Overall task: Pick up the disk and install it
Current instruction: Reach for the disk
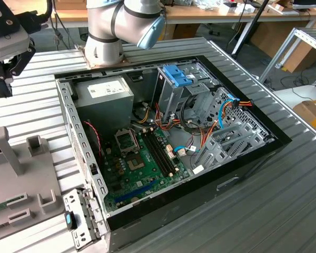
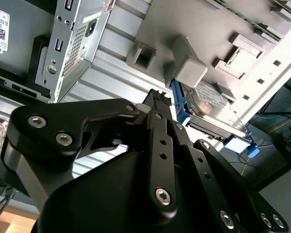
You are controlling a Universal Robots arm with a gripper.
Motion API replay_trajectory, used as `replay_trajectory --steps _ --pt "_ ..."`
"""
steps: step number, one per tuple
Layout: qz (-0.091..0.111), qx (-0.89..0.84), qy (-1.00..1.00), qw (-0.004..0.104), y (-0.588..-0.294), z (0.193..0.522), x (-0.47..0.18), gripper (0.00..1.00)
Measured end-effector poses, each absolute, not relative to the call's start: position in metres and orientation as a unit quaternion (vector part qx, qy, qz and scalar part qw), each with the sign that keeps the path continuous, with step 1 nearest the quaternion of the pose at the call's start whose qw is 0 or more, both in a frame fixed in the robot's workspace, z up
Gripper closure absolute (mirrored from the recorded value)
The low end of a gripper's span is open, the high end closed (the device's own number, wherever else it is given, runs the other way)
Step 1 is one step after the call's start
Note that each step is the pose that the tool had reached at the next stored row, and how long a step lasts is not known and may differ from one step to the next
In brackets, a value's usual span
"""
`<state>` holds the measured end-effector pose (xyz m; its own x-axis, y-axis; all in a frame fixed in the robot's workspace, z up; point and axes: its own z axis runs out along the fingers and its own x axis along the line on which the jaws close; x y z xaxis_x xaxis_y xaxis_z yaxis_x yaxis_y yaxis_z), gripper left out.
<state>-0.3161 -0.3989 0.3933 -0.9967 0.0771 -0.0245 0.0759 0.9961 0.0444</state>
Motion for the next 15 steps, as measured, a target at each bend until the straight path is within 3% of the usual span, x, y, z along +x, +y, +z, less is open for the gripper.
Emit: replay_trajectory --steps 15 --pt "0.022 0.038 0.999 0.013 -0.399 0.393 -0.351 0.89"
